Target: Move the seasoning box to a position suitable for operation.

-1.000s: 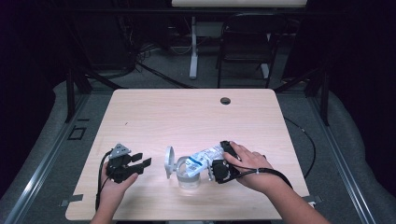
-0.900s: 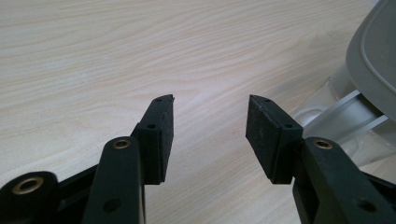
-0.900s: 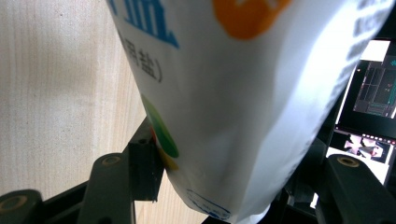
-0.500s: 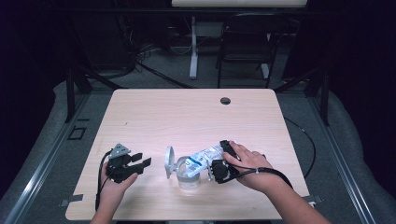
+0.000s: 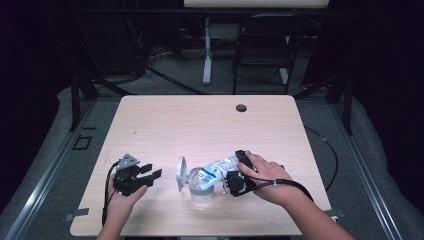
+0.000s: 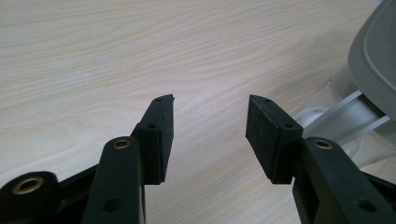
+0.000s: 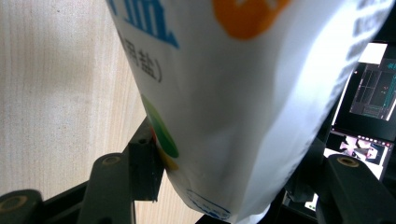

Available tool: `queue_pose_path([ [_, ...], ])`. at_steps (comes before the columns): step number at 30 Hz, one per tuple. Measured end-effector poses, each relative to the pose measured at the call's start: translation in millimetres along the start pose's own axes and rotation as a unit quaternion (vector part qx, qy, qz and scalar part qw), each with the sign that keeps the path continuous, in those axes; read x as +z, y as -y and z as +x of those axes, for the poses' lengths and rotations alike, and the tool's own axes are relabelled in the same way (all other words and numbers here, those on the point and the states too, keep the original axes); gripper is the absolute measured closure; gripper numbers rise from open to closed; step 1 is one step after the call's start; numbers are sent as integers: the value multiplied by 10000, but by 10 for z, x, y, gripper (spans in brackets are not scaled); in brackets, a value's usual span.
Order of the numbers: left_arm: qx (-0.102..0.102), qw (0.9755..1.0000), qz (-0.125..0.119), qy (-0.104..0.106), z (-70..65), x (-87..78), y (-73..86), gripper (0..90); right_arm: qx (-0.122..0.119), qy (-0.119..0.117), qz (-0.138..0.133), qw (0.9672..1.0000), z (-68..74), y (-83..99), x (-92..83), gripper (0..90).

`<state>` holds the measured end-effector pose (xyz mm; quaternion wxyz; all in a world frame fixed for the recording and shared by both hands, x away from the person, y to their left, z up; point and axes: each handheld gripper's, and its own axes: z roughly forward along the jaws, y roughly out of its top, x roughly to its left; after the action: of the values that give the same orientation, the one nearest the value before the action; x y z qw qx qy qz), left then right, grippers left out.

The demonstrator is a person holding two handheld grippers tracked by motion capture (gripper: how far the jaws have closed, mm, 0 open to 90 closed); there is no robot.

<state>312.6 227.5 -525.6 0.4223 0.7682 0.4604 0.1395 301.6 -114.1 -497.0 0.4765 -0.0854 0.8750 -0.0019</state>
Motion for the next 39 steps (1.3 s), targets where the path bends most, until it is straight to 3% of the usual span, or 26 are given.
queue_pose_path([
  [39,-29,10000,10,-13,10,-1,6,521,-111,21,73,9999,-13,-12,-12,420],
])
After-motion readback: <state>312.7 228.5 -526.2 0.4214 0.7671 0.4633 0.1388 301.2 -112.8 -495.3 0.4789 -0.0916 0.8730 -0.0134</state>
